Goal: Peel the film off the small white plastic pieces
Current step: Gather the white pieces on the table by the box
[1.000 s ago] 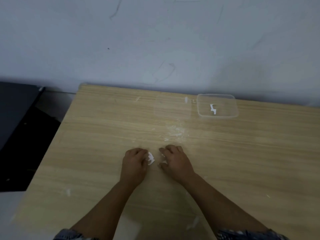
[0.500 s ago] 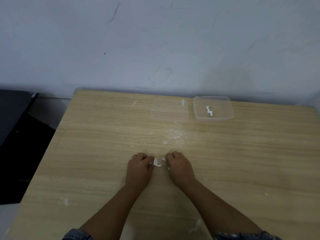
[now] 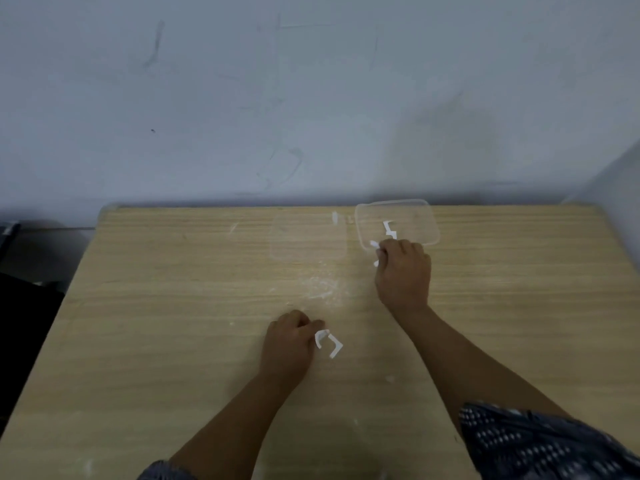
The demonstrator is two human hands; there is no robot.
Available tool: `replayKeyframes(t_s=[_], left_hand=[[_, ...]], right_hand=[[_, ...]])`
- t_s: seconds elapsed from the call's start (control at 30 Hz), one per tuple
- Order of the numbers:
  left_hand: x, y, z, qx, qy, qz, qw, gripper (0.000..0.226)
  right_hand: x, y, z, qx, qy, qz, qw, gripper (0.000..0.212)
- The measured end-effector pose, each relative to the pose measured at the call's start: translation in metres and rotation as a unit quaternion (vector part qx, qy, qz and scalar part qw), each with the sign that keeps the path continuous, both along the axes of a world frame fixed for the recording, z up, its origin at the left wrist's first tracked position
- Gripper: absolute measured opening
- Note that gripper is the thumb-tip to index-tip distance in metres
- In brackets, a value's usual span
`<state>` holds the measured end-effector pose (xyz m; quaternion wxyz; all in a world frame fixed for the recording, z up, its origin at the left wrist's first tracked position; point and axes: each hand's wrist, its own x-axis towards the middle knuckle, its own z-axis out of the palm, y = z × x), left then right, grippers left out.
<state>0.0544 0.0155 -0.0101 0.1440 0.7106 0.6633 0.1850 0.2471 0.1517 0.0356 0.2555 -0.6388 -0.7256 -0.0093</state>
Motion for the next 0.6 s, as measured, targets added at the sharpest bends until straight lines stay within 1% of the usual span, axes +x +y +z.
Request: replayKeyframes(t_s=[0.07,0.17,0.23,0.3,0.33,0.4,0.5,0.57,0.6], left_hand=[[0.007,0.014,0.001,0.0,-0.017,0.006,1.0,0.025],[0.016,0.03,0.002,-0.014,-0.038,0.03,0.999,0.02],[0.018,0.035,0.0,-0.016,-0.044,0.041,0.998,0.022],[0.02,0.038,-0.002,-0.009,-0.049,0.046,0.998,0.028],[0.02,0.037,-0.002,-0.005,-0.054,0.048,0.997,0.031],[0.02,0.036,-0.002,0.004,-0.067,0.054,0.996,0.033],[0.019,0.035,0.001,0.009,-0.072,0.058,0.996,0.028],[0.018,0.033,0.001,0.013,-0.068,0.059,0.996,0.021],[0.017,0.031,0.001,0.013,-0.068,0.06,0.996,0.02]], right_hand=[[0.006,0.021,0.004,0.001,-0.012,-0.017,1.0,0.008],[0.015,0.047,0.006,-0.035,-0.02,-0.03,0.999,0.015],[0.018,0.057,0.007,-0.063,-0.042,-0.029,0.997,0.026],[0.021,0.064,0.006,-0.105,-0.088,-0.026,0.99,0.038],[0.02,0.065,0.007,-0.123,-0.11,-0.024,0.986,0.042],[0.021,0.066,0.006,-0.146,-0.119,-0.022,0.982,0.041],[0.023,0.065,0.003,-0.133,-0.104,-0.036,0.985,0.033],[0.025,0.062,-0.003,-0.099,-0.075,-0.037,0.992,0.029],[0.026,0.06,-0.006,-0.075,-0.048,-0.031,0.996,0.031]])
